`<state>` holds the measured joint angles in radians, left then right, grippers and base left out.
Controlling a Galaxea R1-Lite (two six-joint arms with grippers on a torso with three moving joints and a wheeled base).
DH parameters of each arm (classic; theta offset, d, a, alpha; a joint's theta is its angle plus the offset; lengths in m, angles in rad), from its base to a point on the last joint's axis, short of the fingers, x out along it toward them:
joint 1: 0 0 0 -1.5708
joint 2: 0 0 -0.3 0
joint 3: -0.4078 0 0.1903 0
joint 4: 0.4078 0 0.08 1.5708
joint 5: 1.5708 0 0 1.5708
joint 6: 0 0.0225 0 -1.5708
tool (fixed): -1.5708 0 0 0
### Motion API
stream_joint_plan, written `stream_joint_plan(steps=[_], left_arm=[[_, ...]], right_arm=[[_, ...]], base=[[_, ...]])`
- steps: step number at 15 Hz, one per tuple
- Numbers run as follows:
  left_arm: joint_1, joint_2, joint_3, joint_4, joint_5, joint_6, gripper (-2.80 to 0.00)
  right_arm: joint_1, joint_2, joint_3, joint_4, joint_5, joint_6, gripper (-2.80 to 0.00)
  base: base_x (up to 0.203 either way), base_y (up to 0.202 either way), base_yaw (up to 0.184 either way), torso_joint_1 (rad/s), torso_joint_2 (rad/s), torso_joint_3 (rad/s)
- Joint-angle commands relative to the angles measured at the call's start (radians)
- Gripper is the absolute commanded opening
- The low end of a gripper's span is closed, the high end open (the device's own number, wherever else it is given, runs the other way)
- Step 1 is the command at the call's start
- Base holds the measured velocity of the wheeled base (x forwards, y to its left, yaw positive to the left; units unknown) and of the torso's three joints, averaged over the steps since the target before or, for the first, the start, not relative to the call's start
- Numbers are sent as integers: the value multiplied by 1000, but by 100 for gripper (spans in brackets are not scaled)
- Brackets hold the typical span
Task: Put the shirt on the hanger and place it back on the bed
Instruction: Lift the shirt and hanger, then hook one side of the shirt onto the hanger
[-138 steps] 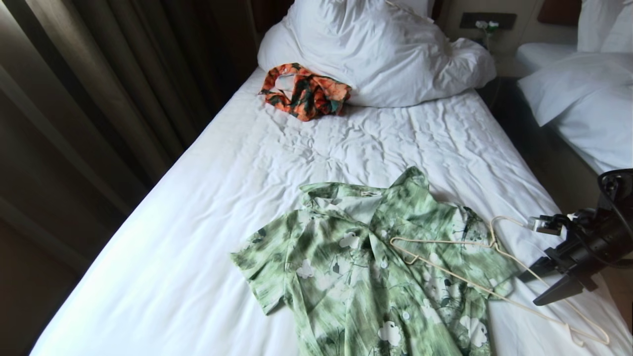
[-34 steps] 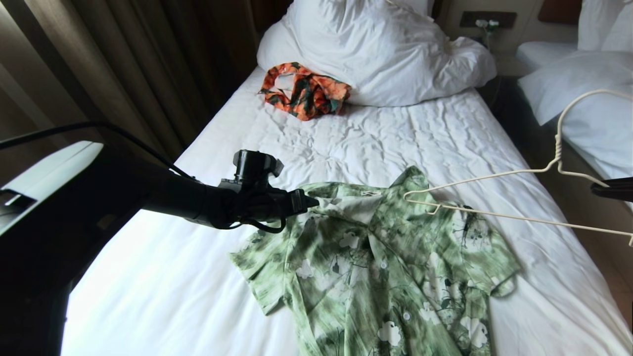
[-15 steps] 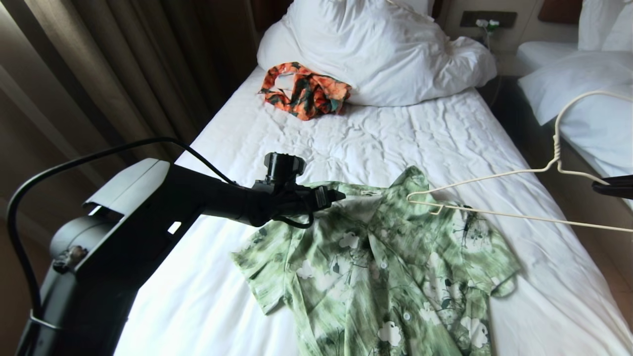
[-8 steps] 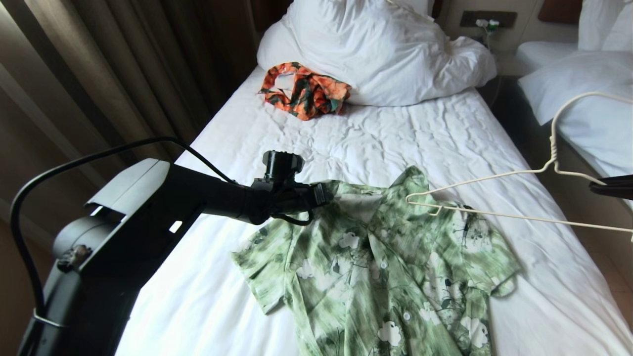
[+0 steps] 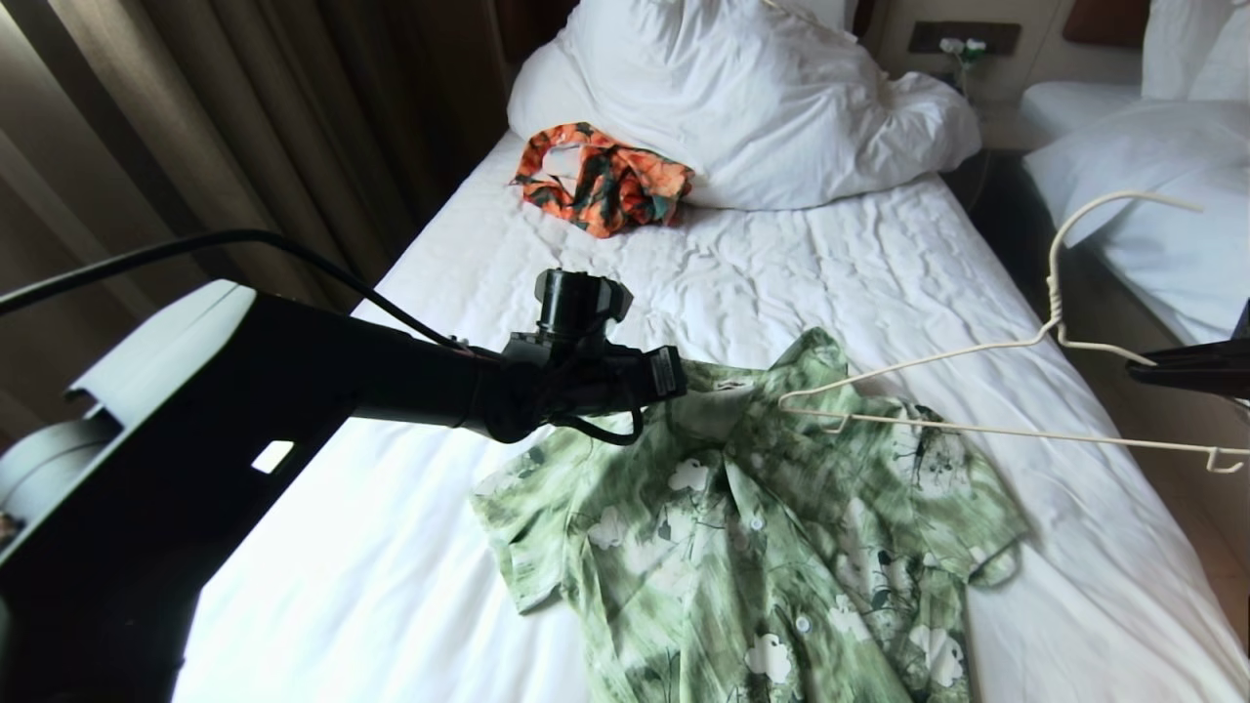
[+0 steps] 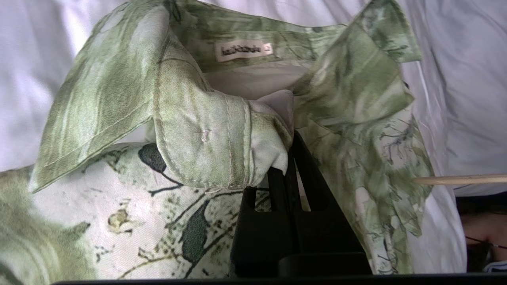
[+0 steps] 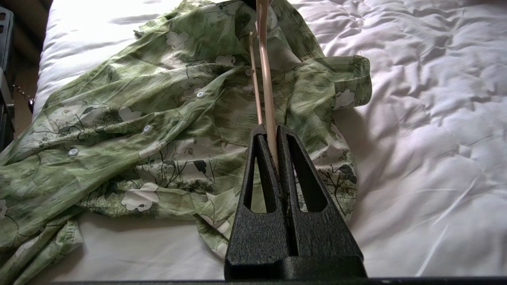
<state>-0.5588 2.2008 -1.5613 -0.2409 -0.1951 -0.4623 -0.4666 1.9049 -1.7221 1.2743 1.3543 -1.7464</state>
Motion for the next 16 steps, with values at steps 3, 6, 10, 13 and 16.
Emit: stream_joint_plan(steps=[3, 6, 10, 13, 16], left_arm=[[-94, -92, 41, -1, 29, -4, -280], [-151, -131, 48, 2, 42, -2, -280], [-202, -150, 50, 3, 46, -2, -280], [-216, -154, 50, 3, 46, -2, -280], [-227, -158, 50, 3, 54, -1, -280]], right_arm=[[27, 27, -7, 6, 8, -10, -280], [32, 36, -20, 5, 8, -9, -280], [56, 49, -34, 4, 8, -9, -280], [99, 57, -46, 4, 8, -8, -280], [131, 53, -58, 4, 8, 0, -280]], base=[[0, 0, 0, 0, 0, 0], [0, 0, 0, 0, 0, 0], [0, 0, 0, 0, 0, 0], [0, 0, 0, 0, 0, 0], [0, 0, 0, 0, 0, 0]])
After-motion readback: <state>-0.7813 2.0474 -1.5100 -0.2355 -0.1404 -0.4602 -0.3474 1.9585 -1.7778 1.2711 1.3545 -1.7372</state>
